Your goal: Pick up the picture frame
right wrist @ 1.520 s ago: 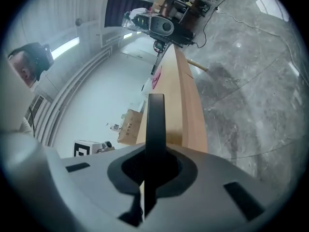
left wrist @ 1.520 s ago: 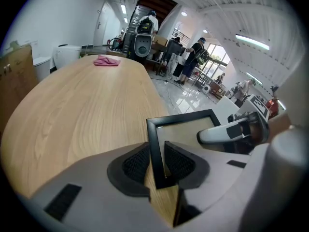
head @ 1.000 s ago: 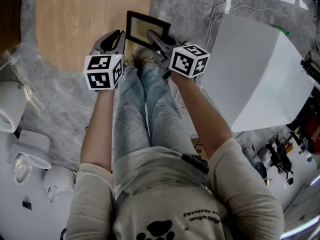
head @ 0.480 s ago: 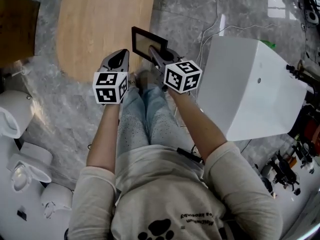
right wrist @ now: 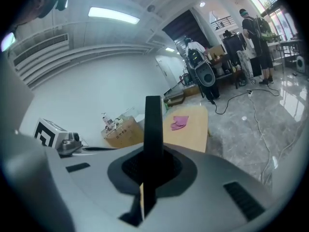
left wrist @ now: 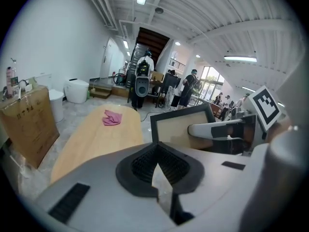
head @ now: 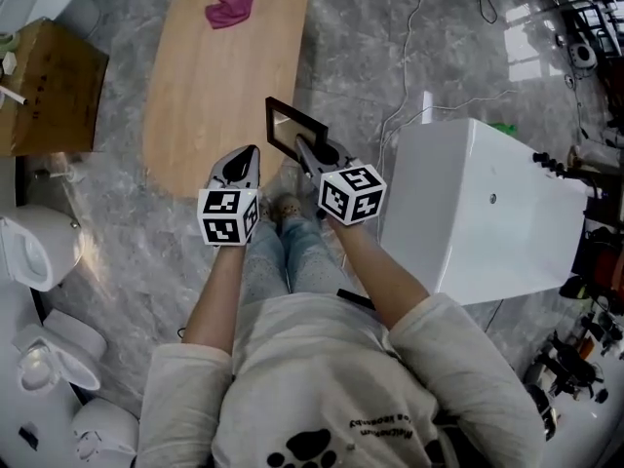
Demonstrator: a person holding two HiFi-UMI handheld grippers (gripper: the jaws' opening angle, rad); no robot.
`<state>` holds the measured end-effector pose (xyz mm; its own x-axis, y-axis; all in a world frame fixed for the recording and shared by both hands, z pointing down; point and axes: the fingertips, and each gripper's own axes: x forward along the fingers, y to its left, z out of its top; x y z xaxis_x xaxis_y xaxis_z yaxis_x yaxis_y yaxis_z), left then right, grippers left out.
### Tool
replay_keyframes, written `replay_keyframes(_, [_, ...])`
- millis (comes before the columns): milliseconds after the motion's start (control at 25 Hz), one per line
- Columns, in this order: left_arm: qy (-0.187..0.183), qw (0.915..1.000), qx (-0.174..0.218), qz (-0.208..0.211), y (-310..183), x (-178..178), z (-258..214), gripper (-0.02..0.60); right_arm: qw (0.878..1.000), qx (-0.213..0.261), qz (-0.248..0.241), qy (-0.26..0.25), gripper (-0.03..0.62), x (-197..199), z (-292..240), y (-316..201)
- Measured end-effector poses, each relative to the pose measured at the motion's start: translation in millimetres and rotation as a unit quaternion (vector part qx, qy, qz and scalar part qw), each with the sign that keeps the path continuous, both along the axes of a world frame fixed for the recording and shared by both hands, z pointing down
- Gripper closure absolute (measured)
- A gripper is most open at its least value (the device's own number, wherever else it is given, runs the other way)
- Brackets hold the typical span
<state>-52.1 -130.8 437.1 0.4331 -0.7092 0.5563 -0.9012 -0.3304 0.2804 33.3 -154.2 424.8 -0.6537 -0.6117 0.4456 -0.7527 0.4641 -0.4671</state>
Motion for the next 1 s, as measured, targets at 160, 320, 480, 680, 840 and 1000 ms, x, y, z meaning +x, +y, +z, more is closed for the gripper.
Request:
replay_keyframes(160, [-0.005, 0.9994, 0.035, -0.005, 3.9, 0.2, -39.1, 0.573, 0.999, 0.049, 0.005, 0.013, 0.579, 4.1, -46.2, 0.0])
replay_keyframes(320, [-0.010, 0.9973, 0.072, -0.007, 6.1, -0.6, -78.8, 0.574, 0.994, 0.104, 0.007, 0.026, 0.579, 8.2, -91.3, 3.3])
replay_keyframes(480, [-0.018, 0.9939, 0.108, -0.008, 4.9, -5.3, -113.0, 0.574, 0.989, 0.148, 0.018, 0.025, 0.579, 8.9, -130.2, 6.9])
replay_keyframes(680, [-0.020, 0.9892, 0.145, -0.010, 9.5, -7.1, -151.6, 0.574, 0.984, 0.177, 0.028, 0.021, 0.579, 12.3, -163.4, 20.3])
replay_keyframes(840, [-0.022, 0.9828, 0.183, -0.011, 13.4, -9.5, -185.2, 0.574, 0.978, 0.207, 0.029, 0.019, 0.579, 10.4, -189.1, 28.6])
replay_keyframes(1000, [-0.030, 0.9754, 0.218, -0.005, 20.4, -4.7, -211.0, 0.574, 0.972, 0.232, 0.028, 0.019, 0.579, 16.9, -205.9, 36.2])
